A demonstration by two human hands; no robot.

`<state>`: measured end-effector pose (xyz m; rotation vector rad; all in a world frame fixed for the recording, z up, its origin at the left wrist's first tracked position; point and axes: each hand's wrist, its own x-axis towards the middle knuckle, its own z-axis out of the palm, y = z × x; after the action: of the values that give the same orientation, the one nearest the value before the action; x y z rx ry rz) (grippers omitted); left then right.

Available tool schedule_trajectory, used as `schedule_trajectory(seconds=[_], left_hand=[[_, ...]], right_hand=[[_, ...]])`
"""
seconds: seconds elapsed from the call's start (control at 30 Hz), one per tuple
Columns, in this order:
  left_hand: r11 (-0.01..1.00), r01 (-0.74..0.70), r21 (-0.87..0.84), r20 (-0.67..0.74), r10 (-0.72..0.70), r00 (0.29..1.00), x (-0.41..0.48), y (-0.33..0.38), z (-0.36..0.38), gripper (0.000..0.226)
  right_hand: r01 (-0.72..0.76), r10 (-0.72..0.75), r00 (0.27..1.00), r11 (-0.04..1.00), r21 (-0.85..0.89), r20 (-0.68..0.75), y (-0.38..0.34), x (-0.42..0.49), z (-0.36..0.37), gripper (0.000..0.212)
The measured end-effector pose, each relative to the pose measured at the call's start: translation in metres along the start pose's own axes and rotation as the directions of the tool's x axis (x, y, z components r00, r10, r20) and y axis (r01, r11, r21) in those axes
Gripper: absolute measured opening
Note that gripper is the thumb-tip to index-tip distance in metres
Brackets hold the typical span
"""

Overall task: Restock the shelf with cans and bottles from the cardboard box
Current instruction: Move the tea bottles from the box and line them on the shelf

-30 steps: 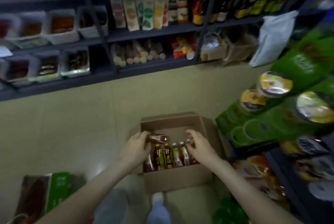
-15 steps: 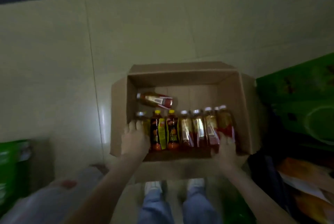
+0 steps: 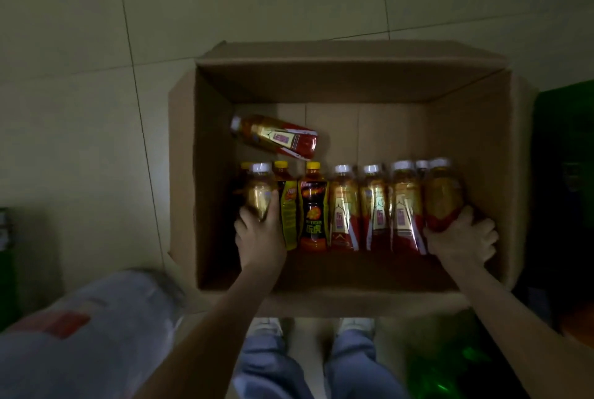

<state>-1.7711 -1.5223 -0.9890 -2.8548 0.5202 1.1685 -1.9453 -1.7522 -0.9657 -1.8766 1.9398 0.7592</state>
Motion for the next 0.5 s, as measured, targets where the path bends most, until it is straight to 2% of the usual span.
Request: schedule_trajectory(seconds=[0.13, 0.27, 0.37, 0.5], left_hand=[[0.998, 0.062, -0.005, 0.020, -0.062, 0.998, 0.013, 0.004, 0.004, 0.105], [0.997, 0.077, -0.003, 0.010, -0.077, 0.997, 0.017, 0.007, 0.004, 0.112], [0.982, 0.111, -0.151, 0.093, -0.097, 0.991, 0.012, 0.010, -0.013, 0.110], [0.914, 0.084, -0.398, 0.191, -0.007, 0.982, -0.021, 0.026, -0.069, 0.109]], right_hand=[[0.076, -0.078, 0.996, 0.996, -0.054, -0.046, 0.007, -0.008, 0.011, 0.098], [0.066, -0.069, 0.996, 0.997, -0.042, -0.051, 0.003, -0.007, 0.016, 0.096], [0.048, -0.048, 0.998, 0.999, 0.012, -0.036, 0.001, -0.010, 0.002, 0.091], [-0.016, -0.008, 0.994, 0.976, 0.218, 0.108, 0.000, -0.043, -0.033, 0.078]])
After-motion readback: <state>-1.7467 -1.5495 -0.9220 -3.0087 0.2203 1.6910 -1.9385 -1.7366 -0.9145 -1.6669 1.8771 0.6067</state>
